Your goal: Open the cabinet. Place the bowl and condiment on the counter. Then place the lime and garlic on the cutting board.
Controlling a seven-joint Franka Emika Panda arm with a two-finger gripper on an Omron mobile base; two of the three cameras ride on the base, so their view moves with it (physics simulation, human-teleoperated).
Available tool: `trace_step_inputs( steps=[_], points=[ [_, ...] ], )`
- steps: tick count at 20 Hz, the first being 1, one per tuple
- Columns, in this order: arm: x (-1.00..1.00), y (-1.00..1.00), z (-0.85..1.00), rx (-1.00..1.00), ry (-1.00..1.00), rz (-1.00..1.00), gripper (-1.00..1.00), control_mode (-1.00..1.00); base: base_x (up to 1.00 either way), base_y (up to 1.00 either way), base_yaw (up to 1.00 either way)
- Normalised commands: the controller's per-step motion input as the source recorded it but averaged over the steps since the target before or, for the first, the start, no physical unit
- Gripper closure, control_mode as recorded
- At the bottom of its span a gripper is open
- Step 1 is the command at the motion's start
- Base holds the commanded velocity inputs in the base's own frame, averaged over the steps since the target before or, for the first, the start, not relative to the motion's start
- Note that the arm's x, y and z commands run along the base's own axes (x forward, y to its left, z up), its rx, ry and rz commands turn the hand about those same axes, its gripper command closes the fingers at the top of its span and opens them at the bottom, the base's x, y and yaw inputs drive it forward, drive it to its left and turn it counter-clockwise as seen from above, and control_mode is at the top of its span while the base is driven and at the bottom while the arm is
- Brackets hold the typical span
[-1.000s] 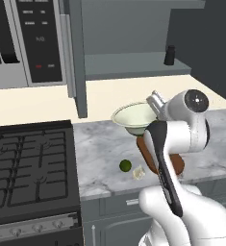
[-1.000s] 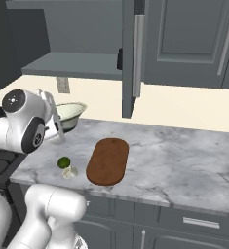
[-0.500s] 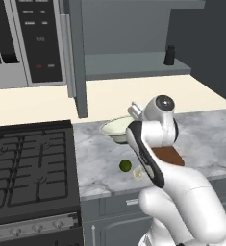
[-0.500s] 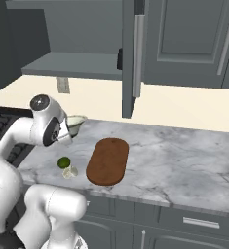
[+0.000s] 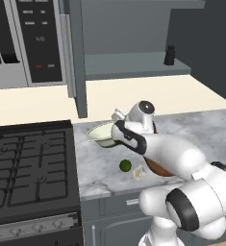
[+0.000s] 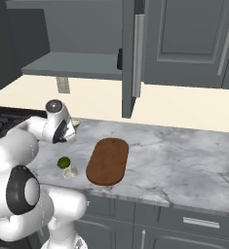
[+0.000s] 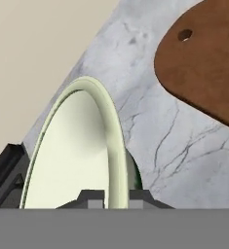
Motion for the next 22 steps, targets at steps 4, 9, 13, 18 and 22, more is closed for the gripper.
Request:
trace_step_inputs(
  steps=[4,9,13,18,22],
  points=[
    [0.81,0.13,-0.54,0.01,0.01,0.1,1.0,-1.0,0.0,0.0,0.0],
    [0.67,0.07,-0.55,0.0,0.01,0.06,1.0,-1.0,0.0,0.0,0.0],
    [0.57,0.13,-0.47,0.0,0.0,0.05,1.0,-1.0,0.0,0.0,0.0],
    [0.41,0.16,-0.47,0.0,0.0,0.05,1.0,-1.0,0.0,0.0,0.0],
    [-0.01,0.01,-0.23,0.0,0.0,0.03,-1.0,-1.0,0.0,0.0,0.0]
  ],
)
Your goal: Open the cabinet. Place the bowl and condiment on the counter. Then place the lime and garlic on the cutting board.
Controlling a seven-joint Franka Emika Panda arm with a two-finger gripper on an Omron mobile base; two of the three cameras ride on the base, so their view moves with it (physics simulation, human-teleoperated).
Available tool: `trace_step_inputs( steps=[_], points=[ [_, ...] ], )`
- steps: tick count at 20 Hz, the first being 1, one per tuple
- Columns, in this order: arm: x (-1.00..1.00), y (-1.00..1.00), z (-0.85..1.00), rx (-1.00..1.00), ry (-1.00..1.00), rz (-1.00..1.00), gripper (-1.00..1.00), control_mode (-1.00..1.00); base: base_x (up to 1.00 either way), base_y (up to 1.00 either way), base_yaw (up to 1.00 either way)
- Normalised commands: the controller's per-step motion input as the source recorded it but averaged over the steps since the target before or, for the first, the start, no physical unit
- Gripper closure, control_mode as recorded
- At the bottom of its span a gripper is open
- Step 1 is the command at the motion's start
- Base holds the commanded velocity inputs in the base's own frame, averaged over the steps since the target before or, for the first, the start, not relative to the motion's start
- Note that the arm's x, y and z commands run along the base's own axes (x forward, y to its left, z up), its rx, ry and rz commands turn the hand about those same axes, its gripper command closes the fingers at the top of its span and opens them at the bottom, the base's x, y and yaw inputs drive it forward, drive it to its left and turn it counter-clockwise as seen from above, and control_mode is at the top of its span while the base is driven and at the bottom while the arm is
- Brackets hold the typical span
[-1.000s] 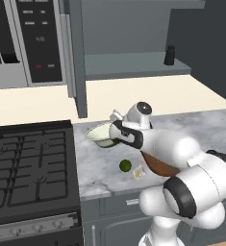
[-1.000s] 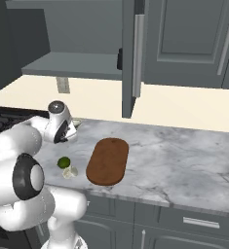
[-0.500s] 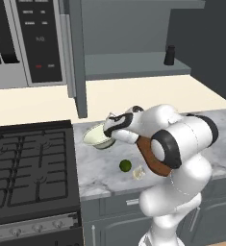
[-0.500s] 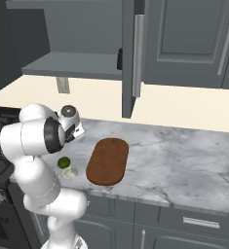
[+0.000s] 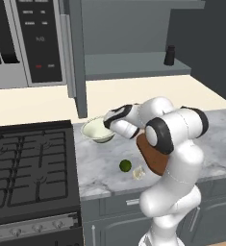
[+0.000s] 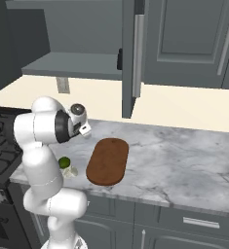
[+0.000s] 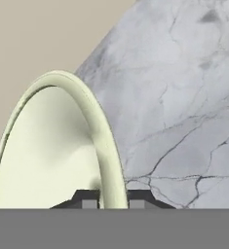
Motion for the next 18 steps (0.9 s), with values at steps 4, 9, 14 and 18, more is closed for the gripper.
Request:
trace_step_inputs(
  steps=[4,9,14,18],
  points=[
    [-0.38,-0.05,0.15,0.0,-0.02,0.01,-1.0,-1.0,0.0,0.0,0.0],
    [-0.71,-0.1,0.73,-0.07,-0.17,0.01,-1.0,-1.0,0.0,0.0,0.0],
    [-0.8,-0.07,1.0,-0.39,-0.21,0.01,-1.0,-1.0,0.0,0.0,0.0],
    [-0.71,0.0,1.0,-0.33,-0.07,-0.02,-1.0,-1.0,0.0,0.0,0.0]
  ],
)
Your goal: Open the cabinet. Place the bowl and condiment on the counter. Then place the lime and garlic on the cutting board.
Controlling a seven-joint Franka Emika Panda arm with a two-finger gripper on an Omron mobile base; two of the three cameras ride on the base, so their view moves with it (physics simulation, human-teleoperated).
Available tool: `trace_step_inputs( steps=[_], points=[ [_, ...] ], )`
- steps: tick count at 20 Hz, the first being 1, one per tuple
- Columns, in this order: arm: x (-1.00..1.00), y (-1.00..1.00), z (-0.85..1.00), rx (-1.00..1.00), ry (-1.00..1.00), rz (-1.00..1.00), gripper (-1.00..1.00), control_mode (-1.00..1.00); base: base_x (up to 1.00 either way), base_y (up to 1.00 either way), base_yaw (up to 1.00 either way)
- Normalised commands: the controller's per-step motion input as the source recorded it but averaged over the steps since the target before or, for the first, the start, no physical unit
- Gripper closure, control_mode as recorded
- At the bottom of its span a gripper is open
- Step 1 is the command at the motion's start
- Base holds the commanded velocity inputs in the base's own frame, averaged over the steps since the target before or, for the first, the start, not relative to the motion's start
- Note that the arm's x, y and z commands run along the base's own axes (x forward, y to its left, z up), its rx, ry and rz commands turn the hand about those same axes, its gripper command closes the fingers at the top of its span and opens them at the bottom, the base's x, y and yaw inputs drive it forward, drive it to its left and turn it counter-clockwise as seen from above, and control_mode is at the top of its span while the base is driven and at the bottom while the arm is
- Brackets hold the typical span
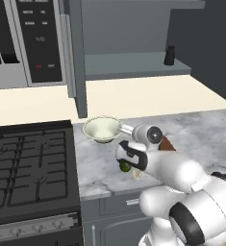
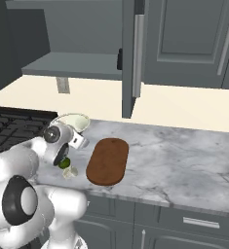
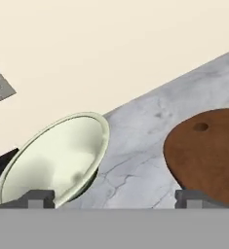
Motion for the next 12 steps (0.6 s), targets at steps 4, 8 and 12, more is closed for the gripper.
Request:
trace_step_inputs(
  steps=[4,8,12],
  points=[
    [-0.51,0.0,1.0,-0.13,-0.05,-0.03,-1.0,-1.0,0.0,0.0,0.0],
    [-0.48,-0.03,1.0,-0.12,0.01,-0.05,-1.0,-1.0,0.0,0.0,0.0],
    [-0.49,-0.29,1.0,0.0,0.16,-0.1,-1.0,-1.0,0.0,0.0,0.0]
  ],
)
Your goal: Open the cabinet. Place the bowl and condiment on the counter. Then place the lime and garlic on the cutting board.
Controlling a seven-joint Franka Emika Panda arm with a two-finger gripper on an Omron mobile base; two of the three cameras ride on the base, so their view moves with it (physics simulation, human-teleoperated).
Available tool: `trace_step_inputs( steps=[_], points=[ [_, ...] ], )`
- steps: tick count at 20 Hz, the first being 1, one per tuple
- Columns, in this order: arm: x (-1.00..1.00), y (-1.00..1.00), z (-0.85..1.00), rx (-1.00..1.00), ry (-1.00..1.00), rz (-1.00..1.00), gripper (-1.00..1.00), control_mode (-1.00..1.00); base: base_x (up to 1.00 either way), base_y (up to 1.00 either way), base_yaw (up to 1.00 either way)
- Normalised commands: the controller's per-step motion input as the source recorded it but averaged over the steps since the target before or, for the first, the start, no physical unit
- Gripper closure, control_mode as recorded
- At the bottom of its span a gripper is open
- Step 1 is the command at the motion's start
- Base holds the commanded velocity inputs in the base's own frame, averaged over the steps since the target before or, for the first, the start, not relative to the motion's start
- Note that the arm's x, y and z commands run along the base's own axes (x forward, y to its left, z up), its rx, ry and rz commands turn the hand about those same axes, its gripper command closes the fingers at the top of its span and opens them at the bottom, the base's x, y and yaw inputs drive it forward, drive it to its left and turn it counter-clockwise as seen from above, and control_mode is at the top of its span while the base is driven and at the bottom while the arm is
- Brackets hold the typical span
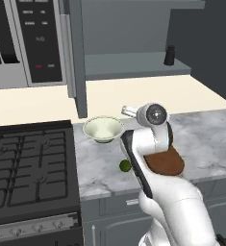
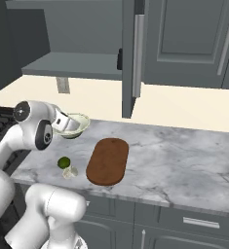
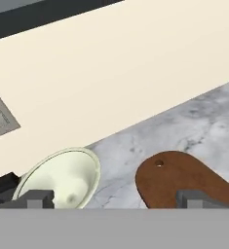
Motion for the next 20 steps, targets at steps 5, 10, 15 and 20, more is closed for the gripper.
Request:
trace_step_inputs(
  steps=[5,10,15,20],
  points=[
    [-0.3,-0.52,0.94,-0.03,0.14,-0.13,-1.0,-1.0,0.0,0.0,0.0],
    [0.0,-0.41,0.8,-0.17,0.02,-0.13,-1.0,-1.0,0.0,0.0,0.0],
    [0.18,-0.17,0.49,-0.21,0.01,-0.03,-1.0,-1.0,0.0,0.0,0.0],
    [0.41,-0.1,0.6,-0.02,0.18,-0.01,-1.0,-1.0,0.0,0.0,0.0]
  ],
)
